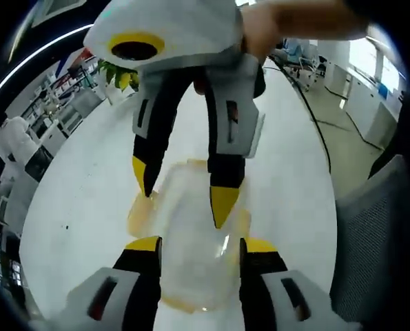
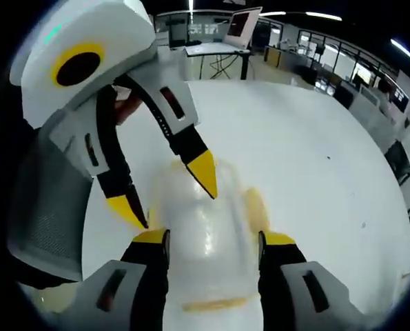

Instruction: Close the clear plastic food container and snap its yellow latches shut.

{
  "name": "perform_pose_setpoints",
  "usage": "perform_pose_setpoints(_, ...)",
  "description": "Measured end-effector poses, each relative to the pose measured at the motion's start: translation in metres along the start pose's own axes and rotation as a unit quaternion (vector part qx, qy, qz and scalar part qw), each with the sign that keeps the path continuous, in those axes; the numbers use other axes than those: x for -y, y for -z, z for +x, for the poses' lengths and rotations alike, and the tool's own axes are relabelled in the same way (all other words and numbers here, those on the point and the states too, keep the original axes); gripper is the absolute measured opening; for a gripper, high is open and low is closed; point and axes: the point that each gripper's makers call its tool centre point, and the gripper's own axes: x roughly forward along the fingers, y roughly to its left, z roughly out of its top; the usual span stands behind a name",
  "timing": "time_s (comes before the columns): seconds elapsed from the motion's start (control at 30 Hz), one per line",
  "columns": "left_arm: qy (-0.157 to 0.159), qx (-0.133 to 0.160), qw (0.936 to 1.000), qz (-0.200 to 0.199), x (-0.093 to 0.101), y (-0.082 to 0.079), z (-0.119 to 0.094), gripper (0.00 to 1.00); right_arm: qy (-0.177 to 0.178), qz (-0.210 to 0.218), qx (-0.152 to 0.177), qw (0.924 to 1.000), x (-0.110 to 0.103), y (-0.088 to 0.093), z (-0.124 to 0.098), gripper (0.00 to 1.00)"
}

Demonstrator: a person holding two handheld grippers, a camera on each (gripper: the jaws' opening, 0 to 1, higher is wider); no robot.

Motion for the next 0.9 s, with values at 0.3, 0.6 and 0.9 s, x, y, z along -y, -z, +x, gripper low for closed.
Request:
perform_pose_setpoints(0.3,0.002,-0.018,0.9992,0.036,0.009,0.002,0.010,0.51,-0.039,0.005,-0.030,0.9988,0.013,0.000,0.005,0.53)
perform_pose_setpoints(0.6,0.002,-0.034,0.9974,0.064,0.015,0.005,0.018,0.46,-0.074,-0.029,-0.078,0.9938,0.018,0.003,0.013,0.48)
perform_pose_setpoints(0.9,-0.020,-0.055,0.9937,0.095,0.013,0.008,0.022,0.45,-0.118,-0.032,-0.128,0.9842,0.014,0.005,0.019,0.44)
